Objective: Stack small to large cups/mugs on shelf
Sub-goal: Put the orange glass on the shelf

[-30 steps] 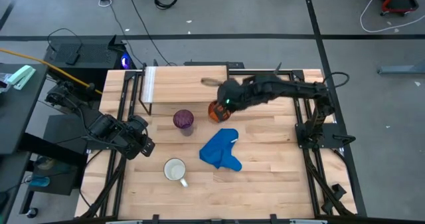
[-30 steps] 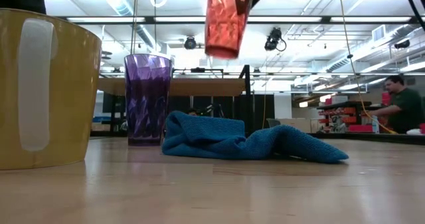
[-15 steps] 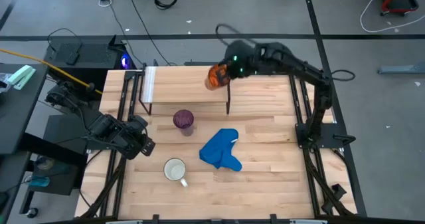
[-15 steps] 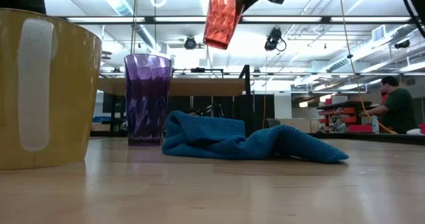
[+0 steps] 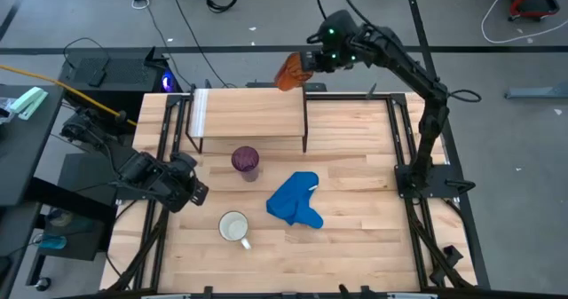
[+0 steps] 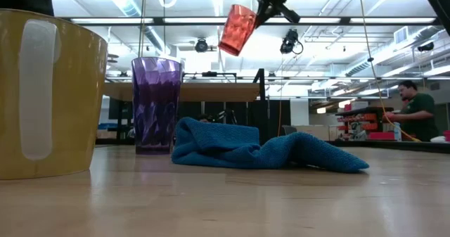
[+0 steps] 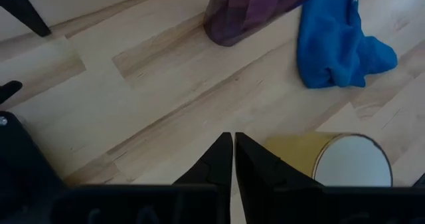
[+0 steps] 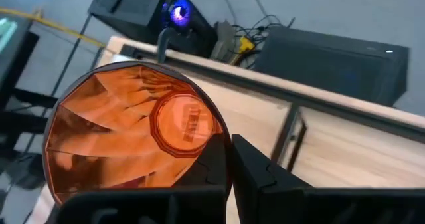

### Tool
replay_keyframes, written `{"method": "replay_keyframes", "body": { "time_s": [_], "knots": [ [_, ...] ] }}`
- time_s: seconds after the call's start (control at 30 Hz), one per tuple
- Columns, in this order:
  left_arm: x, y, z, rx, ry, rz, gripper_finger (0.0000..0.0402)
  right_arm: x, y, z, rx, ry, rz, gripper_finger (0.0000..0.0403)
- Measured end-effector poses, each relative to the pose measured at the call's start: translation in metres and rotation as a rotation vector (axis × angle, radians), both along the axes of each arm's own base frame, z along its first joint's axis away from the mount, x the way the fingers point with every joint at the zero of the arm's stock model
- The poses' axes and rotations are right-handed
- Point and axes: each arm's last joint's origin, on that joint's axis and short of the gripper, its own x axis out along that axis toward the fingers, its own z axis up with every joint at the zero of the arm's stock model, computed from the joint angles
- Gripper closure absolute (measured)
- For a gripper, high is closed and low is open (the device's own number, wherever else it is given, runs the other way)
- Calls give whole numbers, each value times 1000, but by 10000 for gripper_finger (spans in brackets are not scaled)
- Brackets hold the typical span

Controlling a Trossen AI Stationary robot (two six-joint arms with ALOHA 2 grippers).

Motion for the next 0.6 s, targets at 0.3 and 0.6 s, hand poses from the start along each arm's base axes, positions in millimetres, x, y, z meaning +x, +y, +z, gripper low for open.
{"method": "replay_keyframes", "body": {
  "time_s": [0.3, 0.6],
  "knots": [
    [3, 5, 0, 1, 0, 40, 384, 33, 13, -26, 19, 77, 101, 396],
    [3, 6, 0, 0, -1, 44, 375, 63, 13, -61, -5, 202, 175, 396]
  ]
}}
